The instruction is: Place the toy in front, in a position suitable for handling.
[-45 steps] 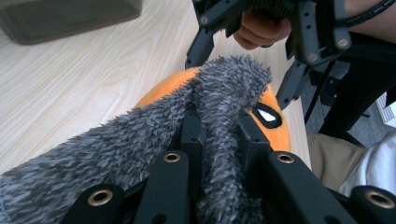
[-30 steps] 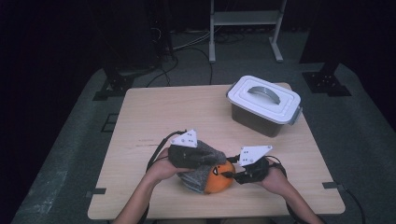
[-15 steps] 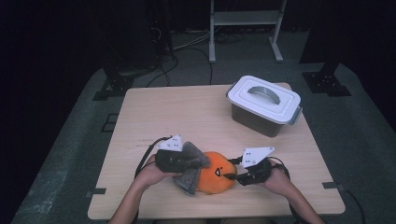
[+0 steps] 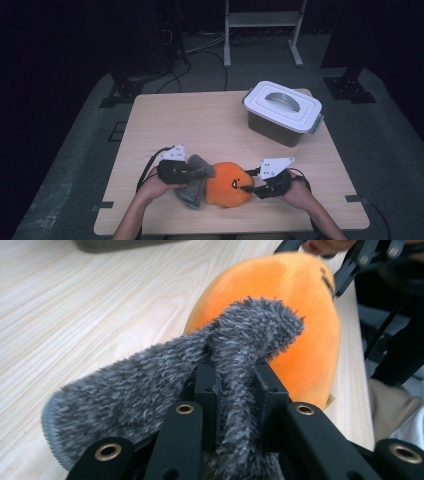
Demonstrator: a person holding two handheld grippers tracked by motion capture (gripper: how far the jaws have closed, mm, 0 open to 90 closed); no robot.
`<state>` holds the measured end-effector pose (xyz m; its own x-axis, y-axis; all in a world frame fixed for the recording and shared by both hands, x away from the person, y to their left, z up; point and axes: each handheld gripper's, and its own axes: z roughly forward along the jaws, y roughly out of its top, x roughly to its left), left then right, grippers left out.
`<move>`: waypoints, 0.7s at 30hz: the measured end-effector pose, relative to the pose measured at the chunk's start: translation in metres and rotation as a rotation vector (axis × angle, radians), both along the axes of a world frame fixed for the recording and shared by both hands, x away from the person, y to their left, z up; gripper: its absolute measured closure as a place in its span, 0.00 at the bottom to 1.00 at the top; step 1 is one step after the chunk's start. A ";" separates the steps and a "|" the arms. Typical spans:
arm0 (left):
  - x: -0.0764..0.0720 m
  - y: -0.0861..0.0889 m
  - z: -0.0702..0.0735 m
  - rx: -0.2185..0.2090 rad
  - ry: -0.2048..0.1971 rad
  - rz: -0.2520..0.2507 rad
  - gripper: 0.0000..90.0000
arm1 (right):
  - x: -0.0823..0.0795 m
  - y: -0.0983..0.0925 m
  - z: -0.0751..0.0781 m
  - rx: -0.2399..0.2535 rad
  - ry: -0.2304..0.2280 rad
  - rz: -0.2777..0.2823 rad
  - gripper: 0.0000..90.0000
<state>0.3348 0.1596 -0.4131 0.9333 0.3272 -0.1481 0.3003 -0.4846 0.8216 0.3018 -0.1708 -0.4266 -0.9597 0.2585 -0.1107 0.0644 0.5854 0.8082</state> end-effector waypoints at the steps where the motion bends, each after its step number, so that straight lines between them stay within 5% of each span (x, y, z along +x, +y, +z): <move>1: 0.001 -0.002 0.003 -0.013 -0.001 -0.002 0.85 | -0.001 0.001 0.001 -0.002 -0.005 -0.001 0.56; 6: 0.001 -0.027 0.019 -0.032 -0.034 -0.061 0.85 | -0.004 0.006 0.003 -0.004 -0.021 0.001 0.55; 9: 0.000 -0.048 0.023 0.032 -0.063 -0.104 0.85 | -0.003 0.007 0.003 0.002 -0.009 -0.008 0.47; 12: 0.000 -0.050 0.019 0.035 -0.052 -0.105 0.85 | -0.002 0.004 0.003 0.013 0.014 -0.025 0.38; 13: 0.000 -0.044 0.014 0.026 -0.037 -0.099 0.85 | 0.001 0.001 0.003 0.026 0.054 -0.030 0.34; 21: -0.009 -0.031 0.006 -0.012 -0.015 -0.096 0.85 | 0.006 0.008 -0.002 0.067 0.163 -0.033 0.33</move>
<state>0.3254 0.1290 -0.4069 0.9625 0.2343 -0.1368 0.2402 -0.5008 0.8316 0.3077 -0.1630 -0.4288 -0.9544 0.2917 0.0643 0.2162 0.5262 0.8224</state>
